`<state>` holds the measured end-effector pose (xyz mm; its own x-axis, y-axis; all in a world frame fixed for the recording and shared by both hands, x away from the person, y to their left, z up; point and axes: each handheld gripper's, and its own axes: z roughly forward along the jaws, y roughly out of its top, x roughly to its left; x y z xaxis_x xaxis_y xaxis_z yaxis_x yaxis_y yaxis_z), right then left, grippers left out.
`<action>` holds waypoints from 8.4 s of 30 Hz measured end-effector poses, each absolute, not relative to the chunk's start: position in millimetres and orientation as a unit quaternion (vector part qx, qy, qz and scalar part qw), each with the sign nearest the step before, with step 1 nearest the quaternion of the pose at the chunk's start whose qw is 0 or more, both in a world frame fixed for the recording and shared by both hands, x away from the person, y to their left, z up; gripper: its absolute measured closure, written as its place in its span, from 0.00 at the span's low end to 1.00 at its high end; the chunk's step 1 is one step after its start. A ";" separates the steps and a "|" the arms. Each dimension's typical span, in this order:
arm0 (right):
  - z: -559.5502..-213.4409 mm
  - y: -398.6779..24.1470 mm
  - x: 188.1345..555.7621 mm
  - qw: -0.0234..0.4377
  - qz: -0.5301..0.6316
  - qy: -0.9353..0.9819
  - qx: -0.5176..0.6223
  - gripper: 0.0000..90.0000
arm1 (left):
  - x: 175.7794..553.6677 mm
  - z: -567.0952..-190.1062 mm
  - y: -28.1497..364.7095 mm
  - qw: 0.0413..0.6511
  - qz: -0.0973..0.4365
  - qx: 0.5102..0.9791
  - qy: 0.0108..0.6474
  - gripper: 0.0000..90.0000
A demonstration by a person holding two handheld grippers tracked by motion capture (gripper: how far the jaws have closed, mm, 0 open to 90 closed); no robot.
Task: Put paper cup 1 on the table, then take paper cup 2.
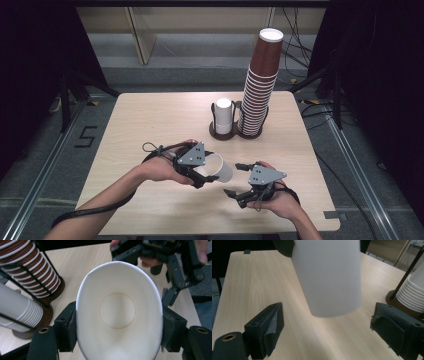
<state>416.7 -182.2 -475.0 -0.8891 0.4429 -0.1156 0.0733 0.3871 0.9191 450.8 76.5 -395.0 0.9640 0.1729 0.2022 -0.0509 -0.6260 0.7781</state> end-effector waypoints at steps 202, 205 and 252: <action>-226.0 -224.9 596.6 0.365 0.515 0.640 0.439 0.05 | 616.7 -300.1 -65.9 0.583 0.258 0.729 0.251 0.00; -227.7 -225.2 603.7 0.355 0.516 0.643 0.440 0.06 | 622.2 -302.8 -65.3 0.578 0.258 0.732 0.253 0.00; -205.6 -217.5 606.7 0.363 0.575 0.575 0.456 0.24 | 634.6 -308.7 -65.9 0.587 0.226 0.728 0.272 0.08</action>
